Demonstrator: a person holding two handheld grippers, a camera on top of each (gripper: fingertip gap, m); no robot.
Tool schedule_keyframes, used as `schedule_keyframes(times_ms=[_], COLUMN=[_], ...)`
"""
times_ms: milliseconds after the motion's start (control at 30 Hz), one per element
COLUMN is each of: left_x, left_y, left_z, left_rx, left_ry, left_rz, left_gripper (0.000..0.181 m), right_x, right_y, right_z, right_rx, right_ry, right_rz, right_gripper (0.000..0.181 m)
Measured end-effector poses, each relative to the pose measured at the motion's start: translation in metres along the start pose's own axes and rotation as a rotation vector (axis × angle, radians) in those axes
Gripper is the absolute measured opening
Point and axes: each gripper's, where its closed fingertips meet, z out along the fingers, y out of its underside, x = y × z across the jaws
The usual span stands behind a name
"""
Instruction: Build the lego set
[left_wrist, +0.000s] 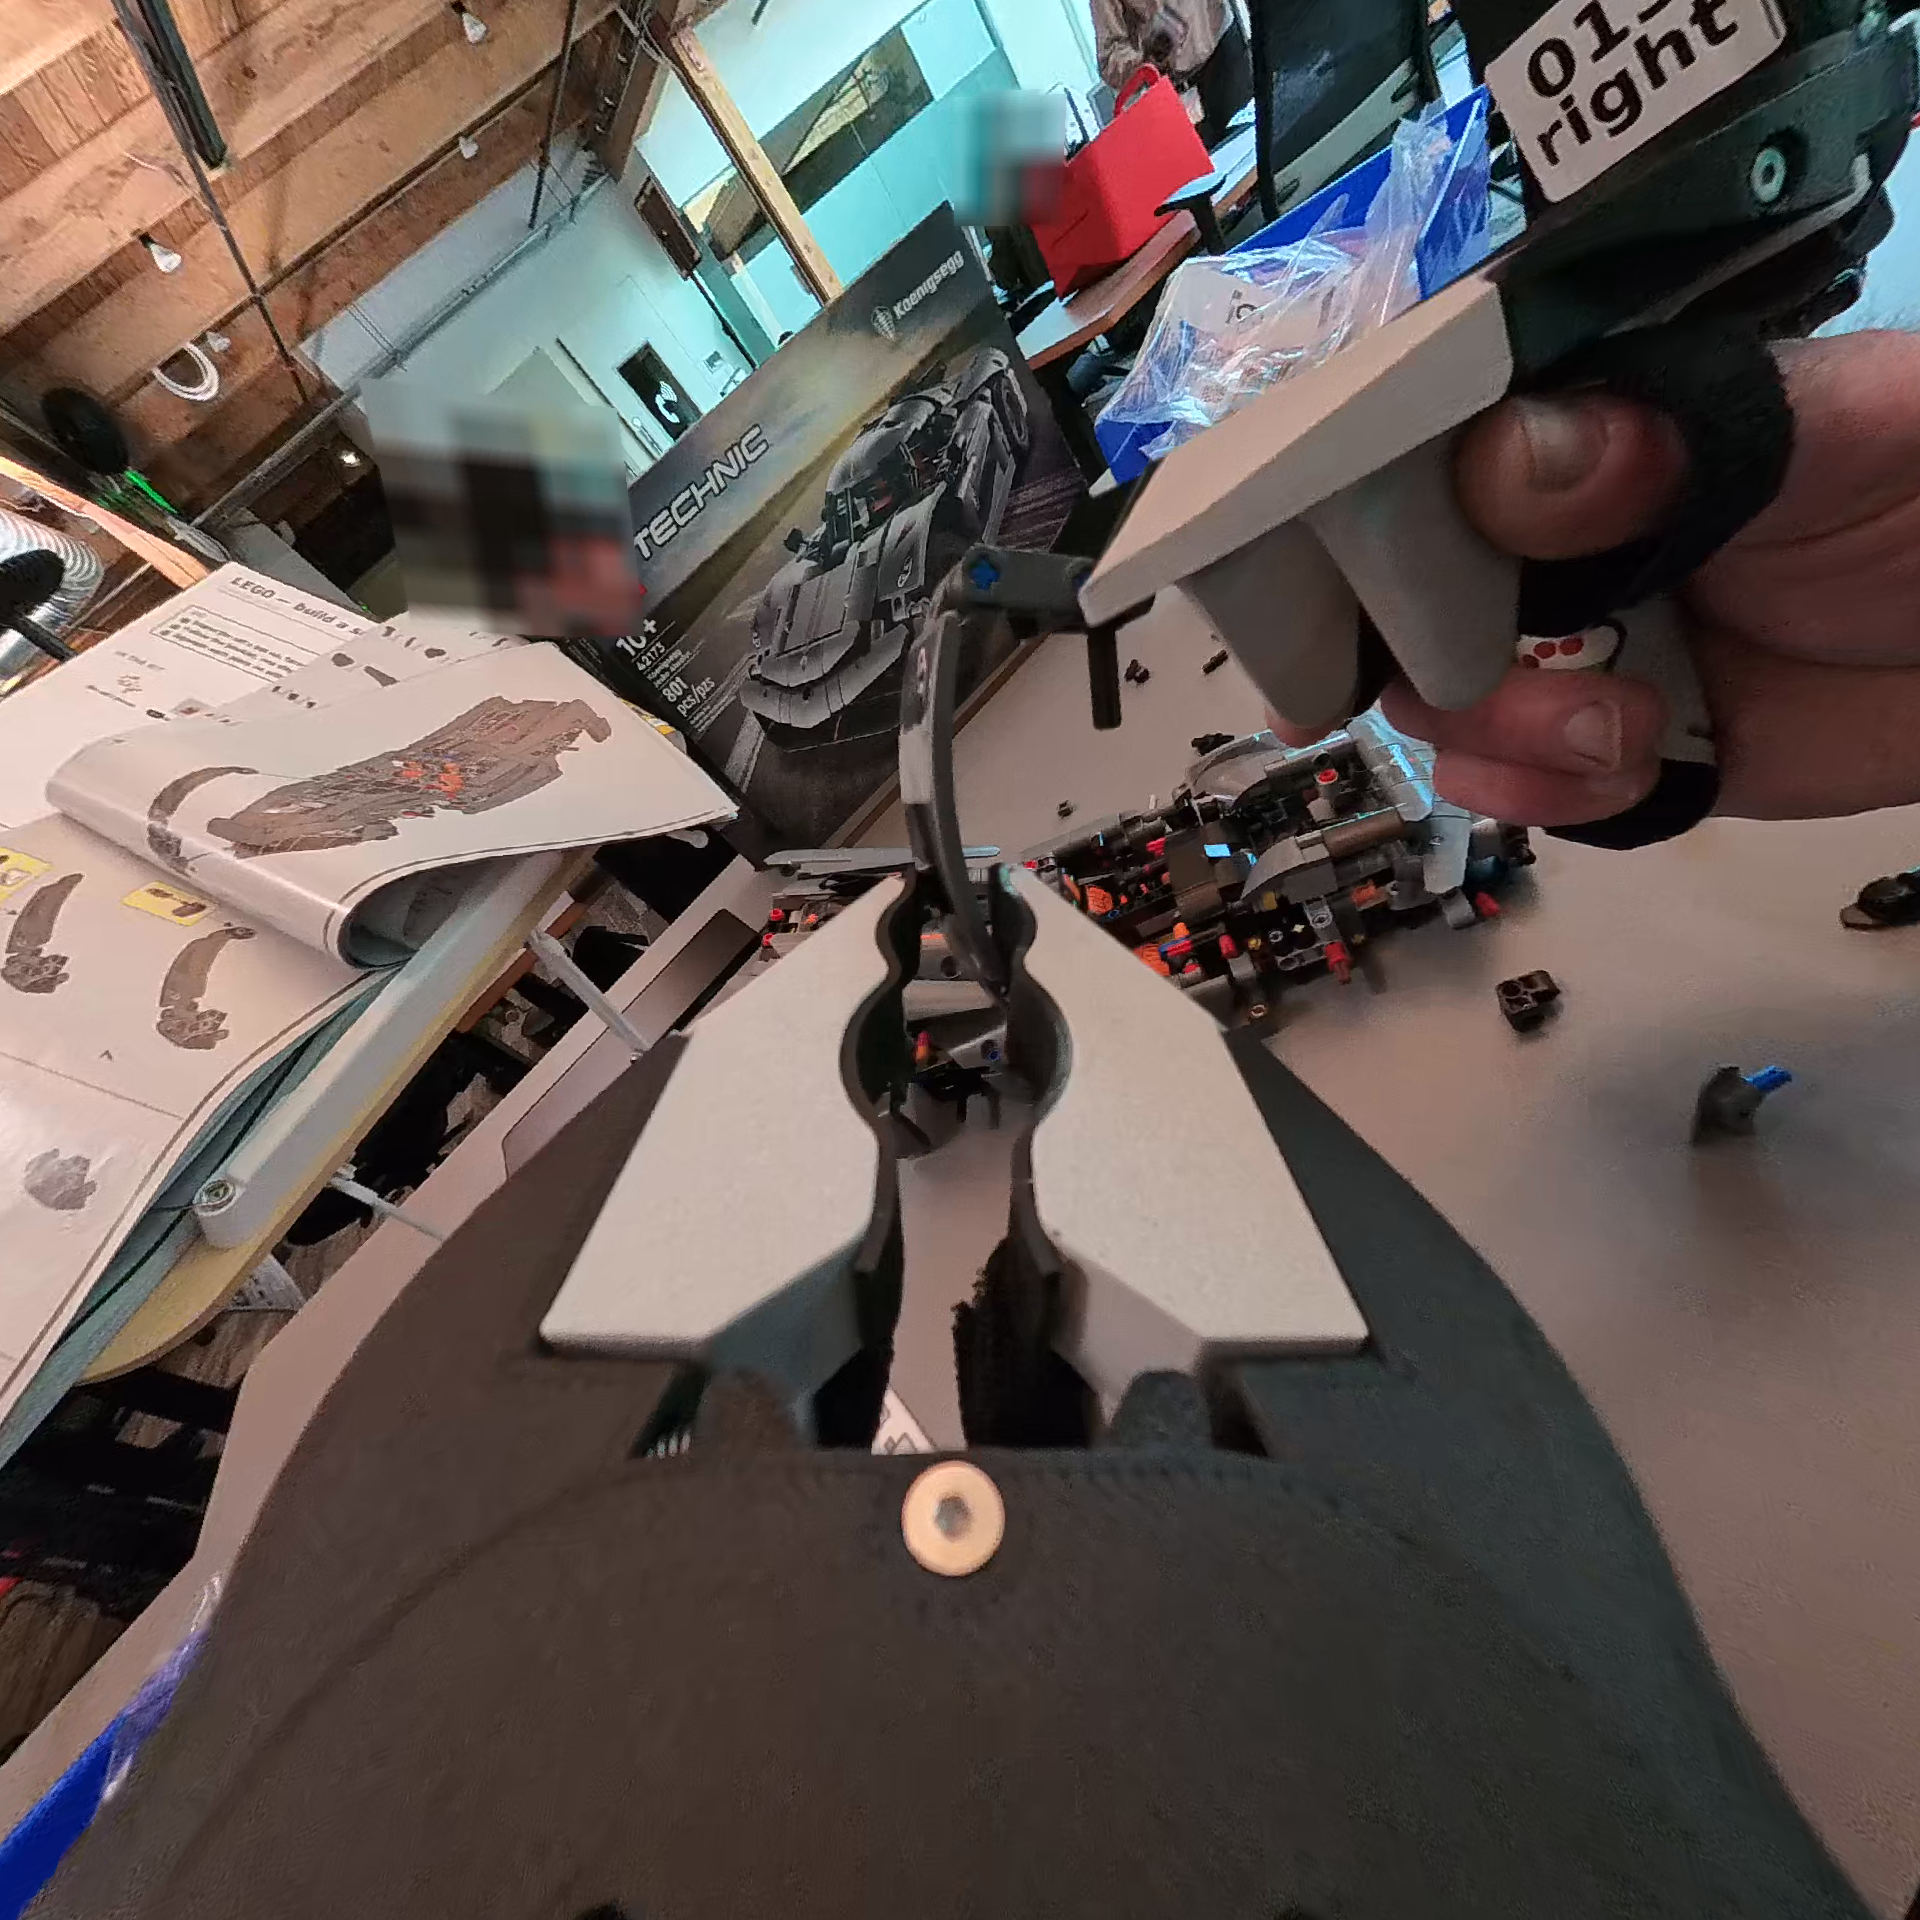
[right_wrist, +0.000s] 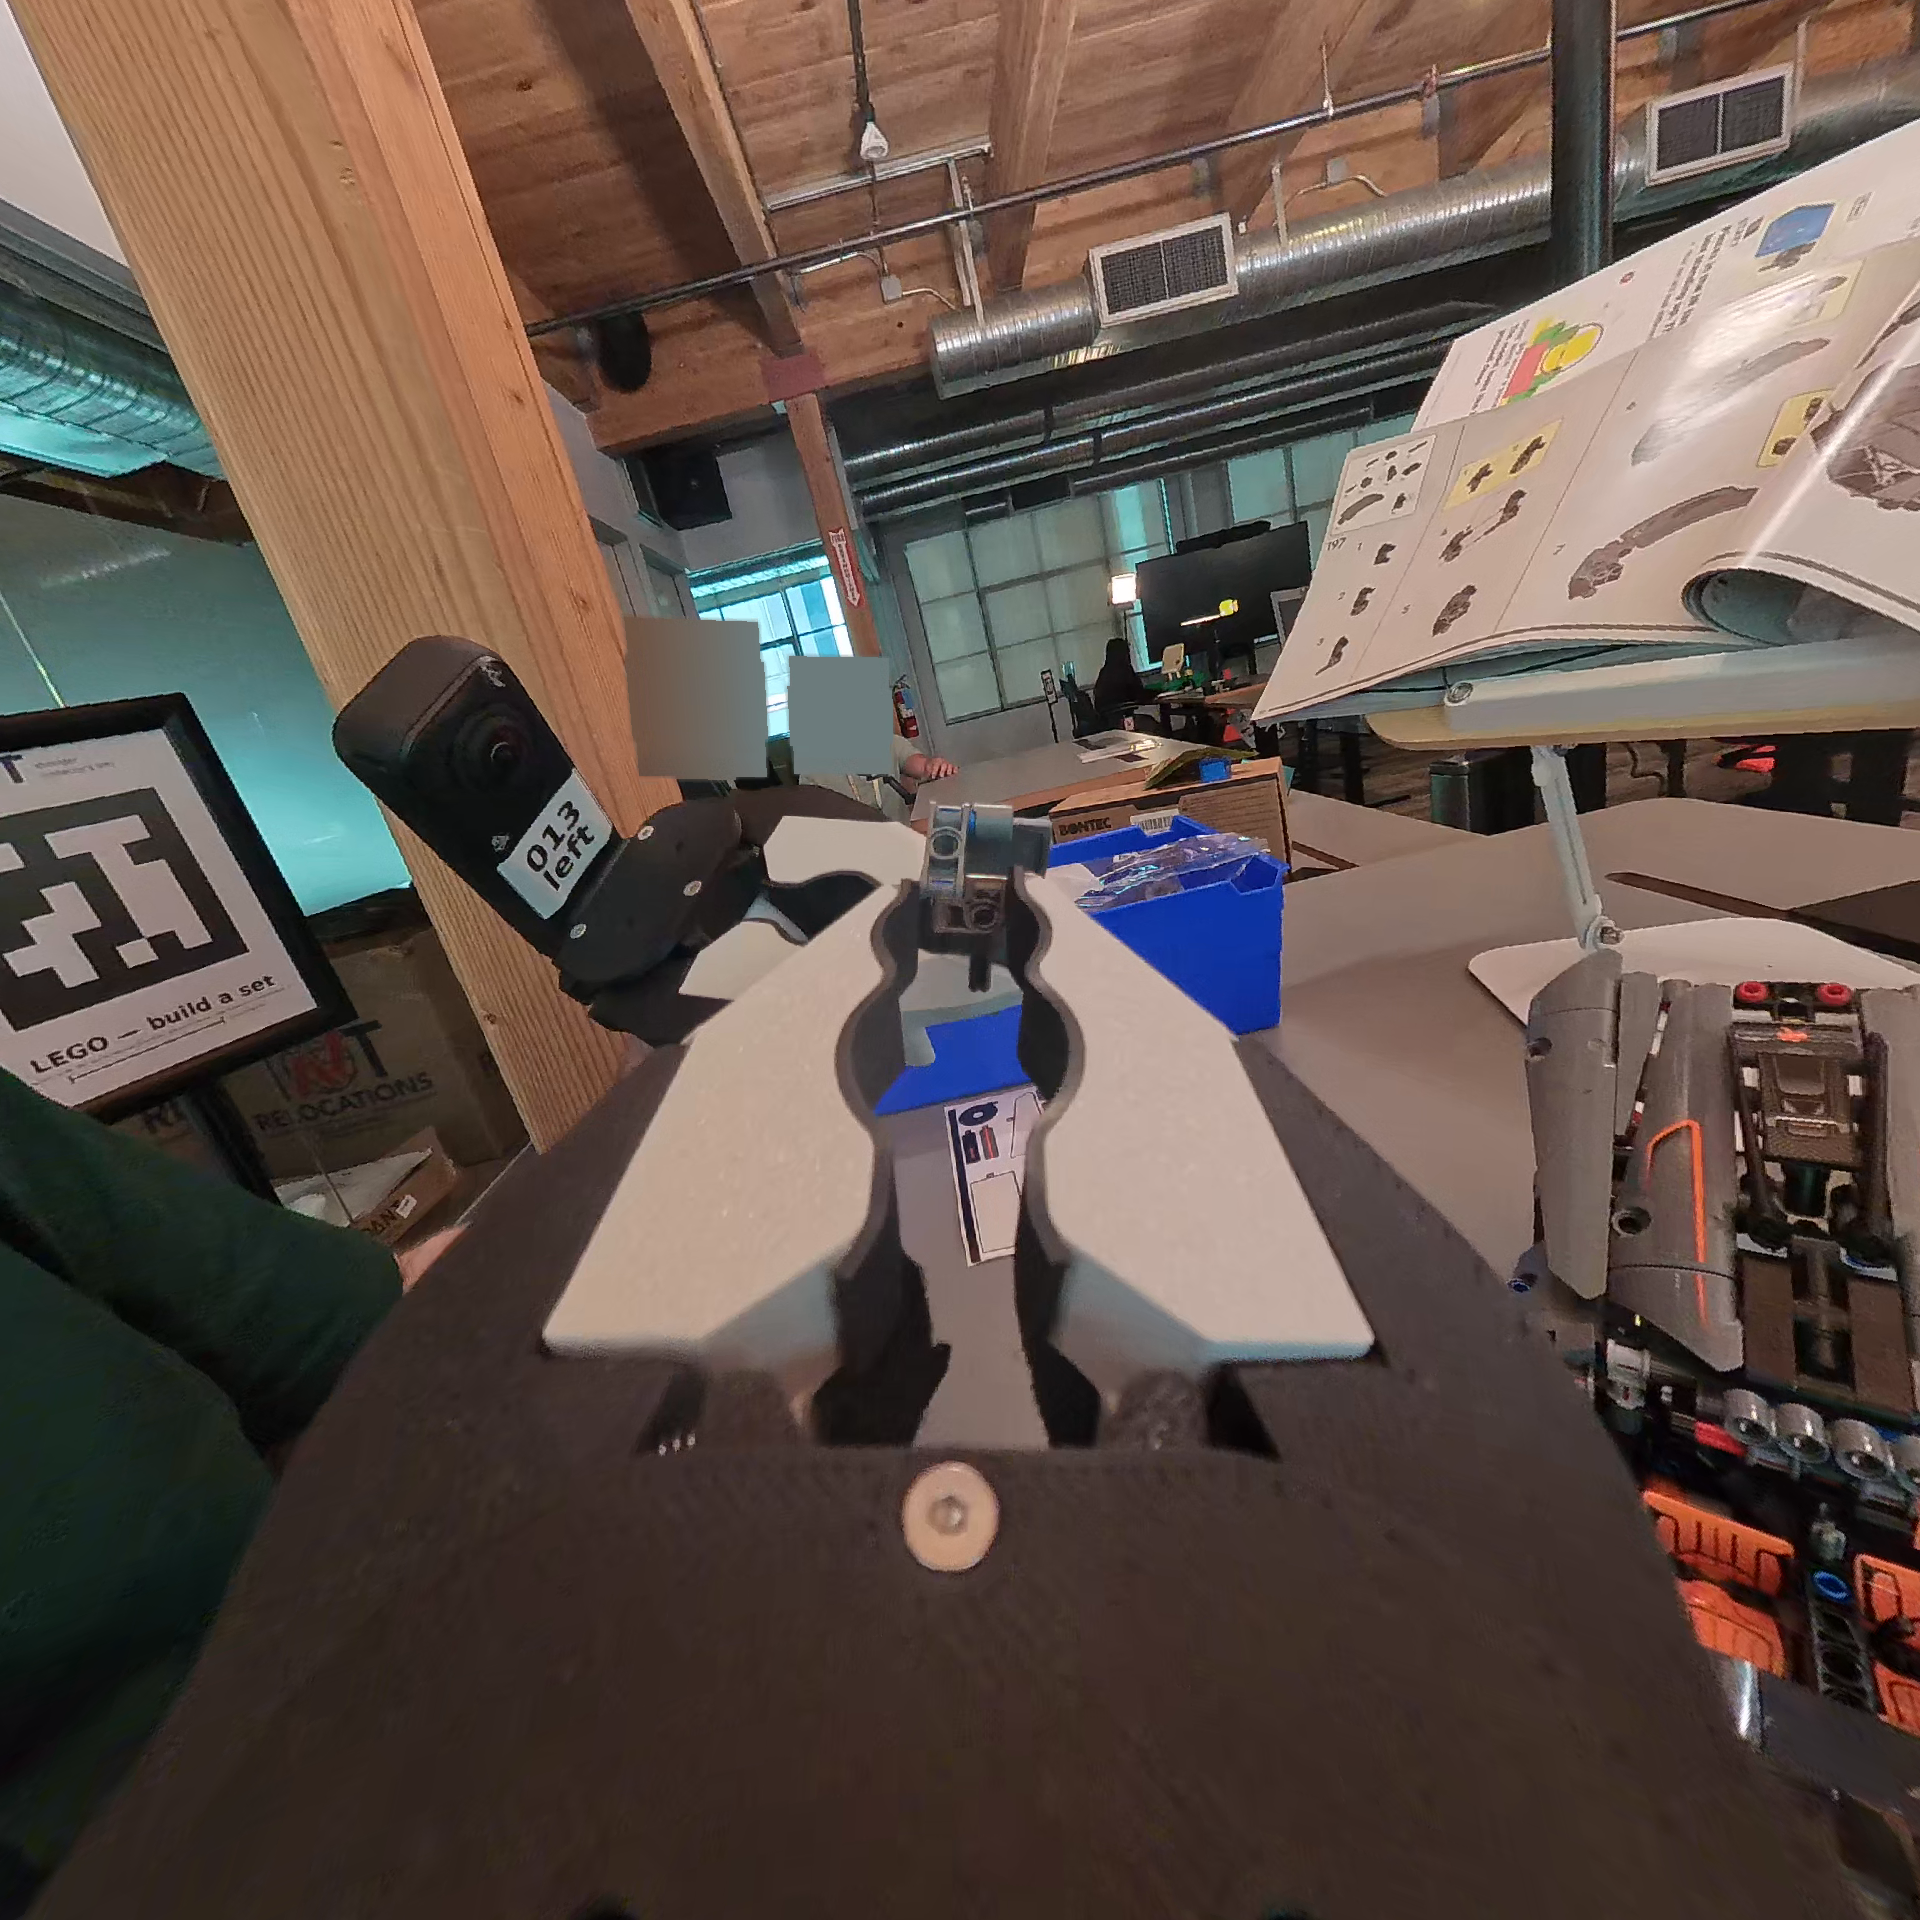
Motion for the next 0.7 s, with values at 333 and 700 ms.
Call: schedule_keyframes(times_ms=[333,700], left_x=[-0.004,-0.017], left_y=[0.0,0.01], left_z=[-0.004,-0.012], left_rx=[-0.004,0.07], left_ry=[-0.027,-0.025], left_rz=[0.036,0.034], left_gripper=[0.008,0.007], right_x=[0.0,0.001], right_y=[0.005,0.014], right_z=[0.001,0.016], right_rx=[-0.021,-0.085], right_ry=[-0.01,-0.003], right_rz=[0.004,0.032], right_gripper=[0.014,0.014])
